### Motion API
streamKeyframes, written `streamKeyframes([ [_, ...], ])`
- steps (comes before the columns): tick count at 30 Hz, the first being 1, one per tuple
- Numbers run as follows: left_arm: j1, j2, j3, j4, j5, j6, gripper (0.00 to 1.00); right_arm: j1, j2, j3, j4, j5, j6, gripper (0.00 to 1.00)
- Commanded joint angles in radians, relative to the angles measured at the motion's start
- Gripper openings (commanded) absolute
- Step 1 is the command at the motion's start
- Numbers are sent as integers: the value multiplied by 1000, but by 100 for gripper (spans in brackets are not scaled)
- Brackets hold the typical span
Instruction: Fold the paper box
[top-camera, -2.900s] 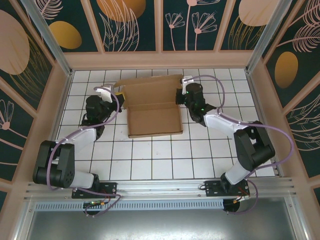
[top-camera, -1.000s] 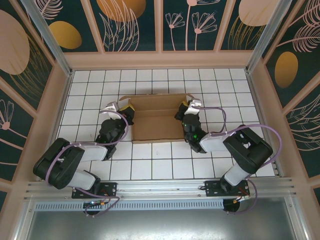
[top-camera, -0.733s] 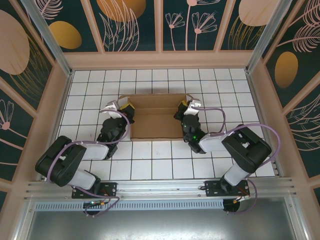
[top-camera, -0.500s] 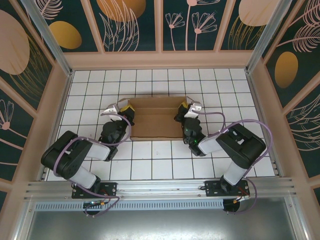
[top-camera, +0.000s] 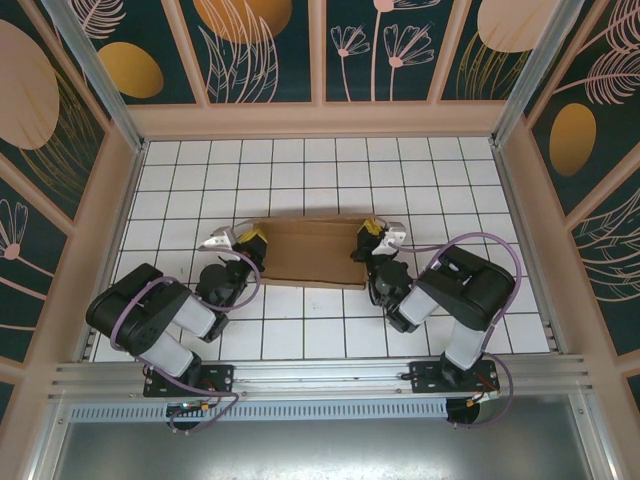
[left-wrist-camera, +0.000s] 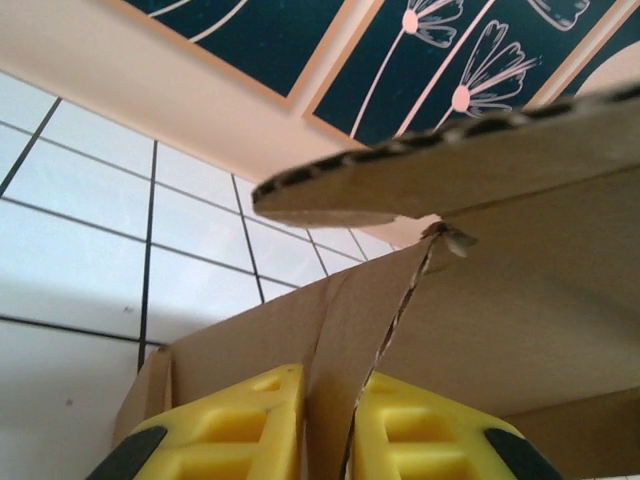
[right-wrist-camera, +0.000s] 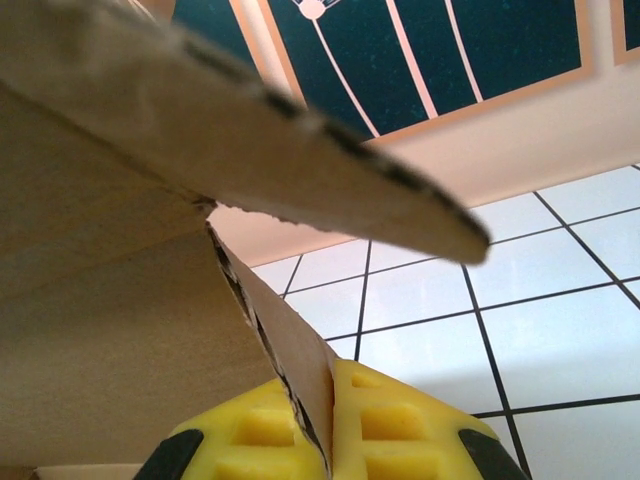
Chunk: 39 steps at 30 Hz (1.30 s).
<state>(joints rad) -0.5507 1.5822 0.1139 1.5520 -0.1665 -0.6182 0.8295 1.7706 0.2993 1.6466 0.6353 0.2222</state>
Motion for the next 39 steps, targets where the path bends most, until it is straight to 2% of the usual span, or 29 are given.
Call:
streamKeyframes([
  [1,-12,-4,-42,-41,-1,-1,18,37,36,-33,60,1,36,4],
  [16,-12,-38,-18,-121,12,-18,18,89,-15,-52,-14,27,63,7],
  [21,-11,-9,-41,-91,13,-43,16,110,56,-88,59,21,27,7],
  [29,-12,-17,-63,-101,7,-66,17,165,127,-122,71,30,-3,7],
  [33,-12,-54,-71,-119,-6,-72,21,165,97,-124,72,67,-58,14],
  [39,-12,-138,-57,-214,-42,-51,23,160,41,-132,71,35,-132,36],
])
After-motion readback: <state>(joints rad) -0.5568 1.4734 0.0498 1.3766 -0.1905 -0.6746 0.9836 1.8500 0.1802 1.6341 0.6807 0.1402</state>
